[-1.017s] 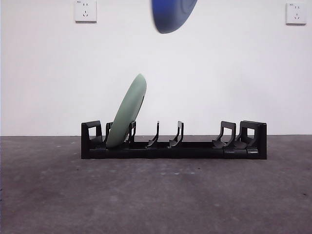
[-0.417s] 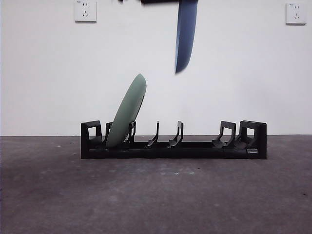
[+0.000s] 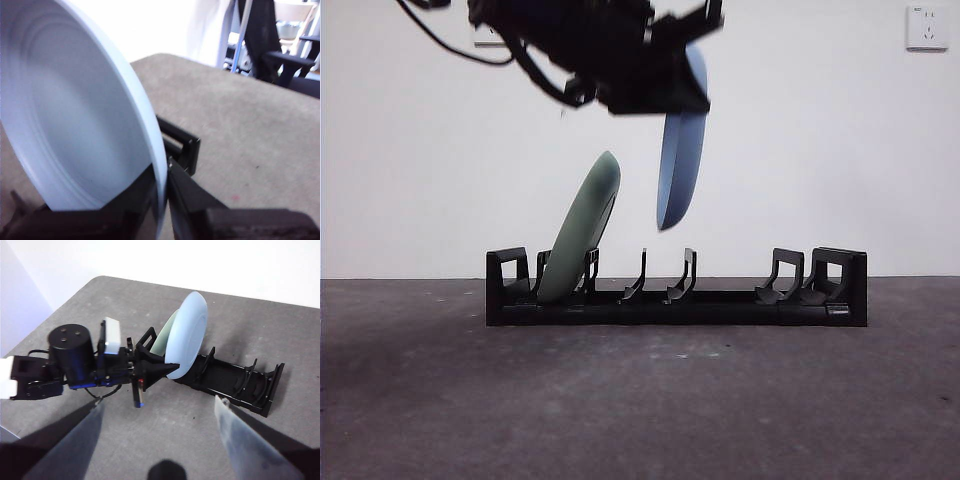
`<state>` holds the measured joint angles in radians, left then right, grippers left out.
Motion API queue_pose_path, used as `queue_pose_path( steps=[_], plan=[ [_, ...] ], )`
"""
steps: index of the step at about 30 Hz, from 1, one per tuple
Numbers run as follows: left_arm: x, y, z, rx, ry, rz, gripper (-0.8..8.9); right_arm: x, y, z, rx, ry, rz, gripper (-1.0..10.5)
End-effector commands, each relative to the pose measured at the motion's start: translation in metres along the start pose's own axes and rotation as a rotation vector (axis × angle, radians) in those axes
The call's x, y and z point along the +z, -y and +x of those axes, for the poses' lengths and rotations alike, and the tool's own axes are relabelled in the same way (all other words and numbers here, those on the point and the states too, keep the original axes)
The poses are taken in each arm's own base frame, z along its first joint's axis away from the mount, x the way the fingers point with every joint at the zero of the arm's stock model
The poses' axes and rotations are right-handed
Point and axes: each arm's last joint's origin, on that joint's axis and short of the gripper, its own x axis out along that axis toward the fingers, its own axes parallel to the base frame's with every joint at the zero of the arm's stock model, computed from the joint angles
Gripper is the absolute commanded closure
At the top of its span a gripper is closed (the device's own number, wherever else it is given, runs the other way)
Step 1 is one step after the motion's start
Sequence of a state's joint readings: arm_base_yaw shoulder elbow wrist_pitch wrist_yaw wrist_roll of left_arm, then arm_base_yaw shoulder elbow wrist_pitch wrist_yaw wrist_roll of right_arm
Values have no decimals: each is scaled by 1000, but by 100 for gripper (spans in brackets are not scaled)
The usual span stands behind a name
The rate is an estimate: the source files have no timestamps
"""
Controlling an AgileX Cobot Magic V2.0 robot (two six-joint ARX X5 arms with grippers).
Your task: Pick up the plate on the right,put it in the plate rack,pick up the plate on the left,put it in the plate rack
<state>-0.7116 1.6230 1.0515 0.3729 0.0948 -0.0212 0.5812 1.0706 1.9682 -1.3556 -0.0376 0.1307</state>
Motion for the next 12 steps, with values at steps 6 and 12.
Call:
queue_pose_path(
  steps=[6,12],
  plan=[
    [-23,-19,17,7,-43,-20,822,-6,1,9,1,-61,2,569],
    [-42,-25,27,16,-100,-31,822,-13,2,26,-1,-130,3,569]
  ],
)
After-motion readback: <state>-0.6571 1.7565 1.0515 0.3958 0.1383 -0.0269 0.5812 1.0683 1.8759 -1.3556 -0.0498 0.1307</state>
